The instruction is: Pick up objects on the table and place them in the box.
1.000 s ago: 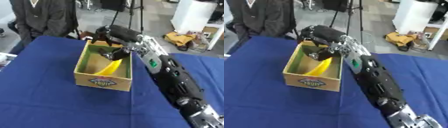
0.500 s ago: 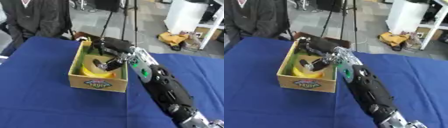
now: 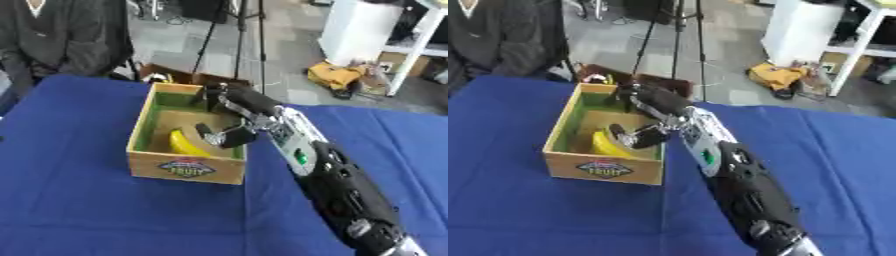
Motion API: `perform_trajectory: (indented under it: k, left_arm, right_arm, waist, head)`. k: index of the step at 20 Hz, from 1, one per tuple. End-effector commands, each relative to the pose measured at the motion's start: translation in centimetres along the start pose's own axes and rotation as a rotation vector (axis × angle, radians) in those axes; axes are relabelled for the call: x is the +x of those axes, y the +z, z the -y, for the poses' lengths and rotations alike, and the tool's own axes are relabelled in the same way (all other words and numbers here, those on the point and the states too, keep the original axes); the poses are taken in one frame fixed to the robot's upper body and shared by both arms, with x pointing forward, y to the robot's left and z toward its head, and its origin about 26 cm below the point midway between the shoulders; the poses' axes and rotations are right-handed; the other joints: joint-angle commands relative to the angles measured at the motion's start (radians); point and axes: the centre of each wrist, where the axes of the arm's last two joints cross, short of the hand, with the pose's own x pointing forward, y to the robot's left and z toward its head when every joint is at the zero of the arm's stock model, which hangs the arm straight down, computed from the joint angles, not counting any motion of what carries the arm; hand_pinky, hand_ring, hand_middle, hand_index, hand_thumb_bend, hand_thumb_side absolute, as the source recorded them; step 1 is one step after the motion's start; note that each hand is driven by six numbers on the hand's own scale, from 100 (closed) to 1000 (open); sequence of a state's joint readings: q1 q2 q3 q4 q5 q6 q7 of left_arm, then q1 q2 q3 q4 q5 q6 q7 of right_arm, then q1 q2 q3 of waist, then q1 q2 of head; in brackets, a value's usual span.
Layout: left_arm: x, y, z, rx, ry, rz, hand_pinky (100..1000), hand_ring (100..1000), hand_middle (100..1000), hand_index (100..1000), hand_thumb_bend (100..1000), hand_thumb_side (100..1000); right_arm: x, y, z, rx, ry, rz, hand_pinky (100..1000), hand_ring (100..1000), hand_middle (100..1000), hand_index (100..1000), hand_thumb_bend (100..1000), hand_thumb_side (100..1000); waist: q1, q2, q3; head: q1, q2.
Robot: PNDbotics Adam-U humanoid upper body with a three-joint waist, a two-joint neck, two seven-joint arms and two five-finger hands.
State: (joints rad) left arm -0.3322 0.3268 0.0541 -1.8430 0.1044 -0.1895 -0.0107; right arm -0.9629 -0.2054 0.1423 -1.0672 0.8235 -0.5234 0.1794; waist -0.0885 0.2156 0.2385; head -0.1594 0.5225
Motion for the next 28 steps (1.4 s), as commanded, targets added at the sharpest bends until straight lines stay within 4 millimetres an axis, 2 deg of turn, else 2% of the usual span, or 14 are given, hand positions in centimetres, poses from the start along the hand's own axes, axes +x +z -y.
perform_trajectory:
  k: [1, 9, 16, 28]
  left_arm:
    - [0.4, -0.2, -0.9, 0.005, -0.037, 0.011, 628, 670, 672, 824, 712, 699]
    - [-0.5, 0.8, -1.6, 0.014, -0.070, -0.041, 626, 671, 673, 818, 701, 714]
    - [-1.7, 2.0, -2.0, 0.010, -0.091, -0.103, 624, 676, 678, 816, 693, 726]
    - [-3.7, 3.5, -2.0, 0.021, -0.069, -0.196, 620, 675, 678, 817, 640, 780]
  right_arm:
    - [0.1, 0.4, 2.1, -0.079, -0.004, 0.006, 692, 636, 746, 833, 157, 374]
    - [0.7, 3.1, 2.1, -0.235, -0.121, -0.016, 691, 592, 729, 825, 178, 399]
    - [0.9, 7.5, 0.6, -0.355, -0.234, -0.095, 687, 566, 706, 817, 195, 395]
    - [1.9, 12.5, -2.1, -0.508, -0.492, -0.245, 688, 548, 703, 823, 181, 409]
  waist:
    - [0.009, -0.021, -0.014]
    - [0.010, -0.022, -0.094]
    - [0.011, -0.022, -0.152]
    - [0.009, -0.019, -0.178]
  head:
    - [0.019, 0.000]
    - [0.057, -0.001]
    - [0.087, -0.005]
    - [0.106, -0.003]
